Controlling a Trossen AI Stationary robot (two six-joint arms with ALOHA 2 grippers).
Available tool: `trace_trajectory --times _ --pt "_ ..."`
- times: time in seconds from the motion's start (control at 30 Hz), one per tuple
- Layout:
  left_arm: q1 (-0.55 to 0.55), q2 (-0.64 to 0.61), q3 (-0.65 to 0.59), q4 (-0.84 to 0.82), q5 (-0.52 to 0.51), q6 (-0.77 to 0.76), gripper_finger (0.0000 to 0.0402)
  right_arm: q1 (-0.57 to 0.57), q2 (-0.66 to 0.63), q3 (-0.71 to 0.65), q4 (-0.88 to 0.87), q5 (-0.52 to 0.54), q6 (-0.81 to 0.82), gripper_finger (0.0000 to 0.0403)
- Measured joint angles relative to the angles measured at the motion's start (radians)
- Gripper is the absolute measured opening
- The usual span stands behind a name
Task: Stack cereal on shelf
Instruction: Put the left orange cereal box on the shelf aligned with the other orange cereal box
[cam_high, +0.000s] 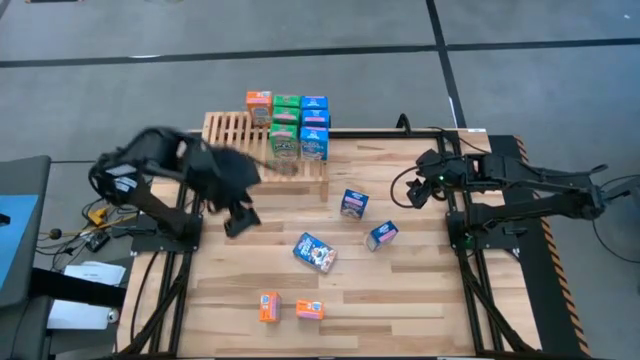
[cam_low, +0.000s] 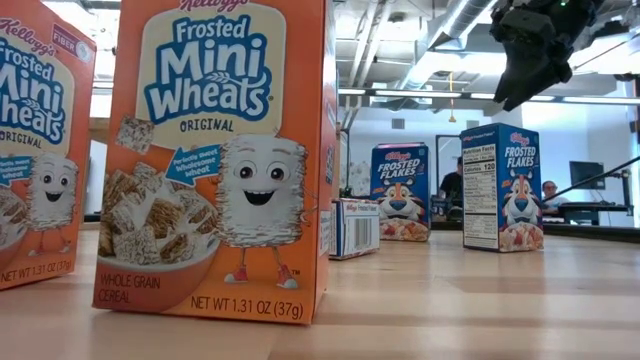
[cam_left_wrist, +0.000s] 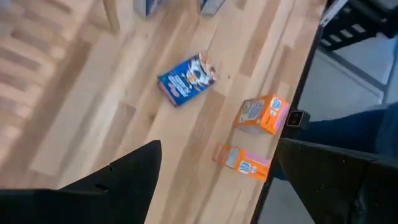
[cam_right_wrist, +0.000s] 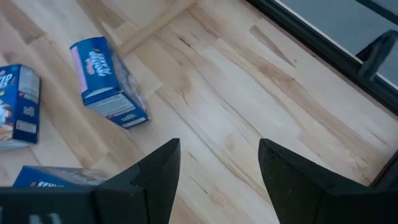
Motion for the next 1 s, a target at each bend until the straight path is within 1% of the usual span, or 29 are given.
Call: trace_trajectory --times 0.23,0.37,0.53,0.63,0.77,0.83,1.0 --pt "-0.202 0.144 0.0 0.0 -0.054 -0.266 0.0309 0.045 0.0 0.0 0.0 0.0 -0.014 0.024" --pt "-0.28 0.241 0.0 0.0 -0.068 -0.348 0.0309 0.064 0.0 0.0 0.0 0.0 -0.018 0.024" --pt "-0.322 0.357 0.0 0.001 -0.101 -0.379 0.0309 0.064 0.0 0.0 0.0 0.0 -0.021 0.024" --pt "-0.342 0.407 0.0 0.0 -0.117 -0.433 0.0309 0.064 0.0 0.0 0.0 0.0 -0.025 0.024" --pt "-0.378 0.468 0.0 0.001 -0.057 -0.524 0.0309 0.064 0.0 0.0 -0.004 -0.012 -0.024 0.024" --pt "-0.404 0.493 0.0 0.0 -0.039 -0.586 0.0309 0.064 0.0 0.0 -0.005 -0.026 -0.024 0.024" --pt "-0.461 0.533 0.0 0.0 -0.068 -0.792 0.0309 0.064 0.0 0.0 -0.005 -0.027 -0.024 0.024"
